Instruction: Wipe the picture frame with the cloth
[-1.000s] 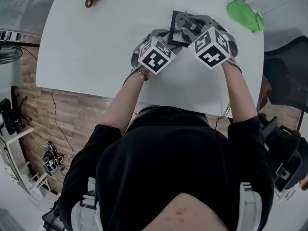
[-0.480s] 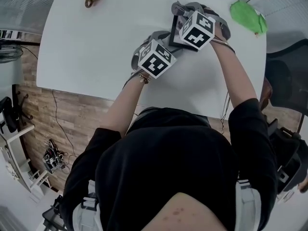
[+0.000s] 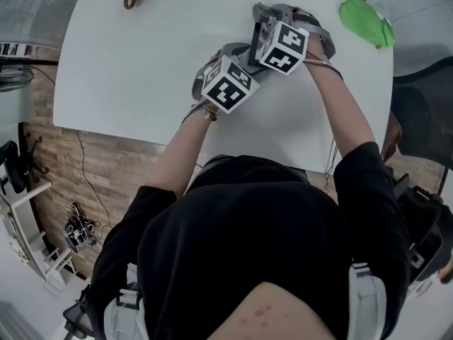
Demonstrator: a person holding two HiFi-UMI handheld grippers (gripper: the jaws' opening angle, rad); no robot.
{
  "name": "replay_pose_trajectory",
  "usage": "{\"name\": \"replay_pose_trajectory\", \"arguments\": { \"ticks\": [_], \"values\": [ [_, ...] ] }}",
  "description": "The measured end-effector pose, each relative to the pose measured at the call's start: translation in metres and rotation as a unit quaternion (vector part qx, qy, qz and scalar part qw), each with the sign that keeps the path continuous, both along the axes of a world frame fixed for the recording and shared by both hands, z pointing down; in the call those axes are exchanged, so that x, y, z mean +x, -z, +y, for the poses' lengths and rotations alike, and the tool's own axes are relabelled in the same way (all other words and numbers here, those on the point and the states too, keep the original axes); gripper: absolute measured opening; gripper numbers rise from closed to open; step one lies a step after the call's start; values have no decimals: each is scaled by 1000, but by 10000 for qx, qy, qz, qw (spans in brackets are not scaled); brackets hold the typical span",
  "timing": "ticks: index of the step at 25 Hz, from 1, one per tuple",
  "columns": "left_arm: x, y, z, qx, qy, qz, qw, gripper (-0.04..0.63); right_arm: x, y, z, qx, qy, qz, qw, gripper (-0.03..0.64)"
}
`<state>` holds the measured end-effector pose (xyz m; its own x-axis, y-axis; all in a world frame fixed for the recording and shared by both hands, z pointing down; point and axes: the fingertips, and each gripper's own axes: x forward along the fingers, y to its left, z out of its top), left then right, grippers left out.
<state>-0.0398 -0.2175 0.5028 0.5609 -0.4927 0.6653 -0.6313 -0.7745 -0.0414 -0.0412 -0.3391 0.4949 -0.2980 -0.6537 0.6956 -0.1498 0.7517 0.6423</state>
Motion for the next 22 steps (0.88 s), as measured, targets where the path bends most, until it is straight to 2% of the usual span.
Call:
{"name": "replay_pose_trajectory", "arguments": {
  "ticks": [9,22],
  "values": [
    [1,0,-1,9,-13,2,10000,310,2,0,10,150,75,110,9998,110],
    [1,1,-1,29,-12,-2,10000,310,3,-5,41,-15,244,128,9996,110]
  ]
}}
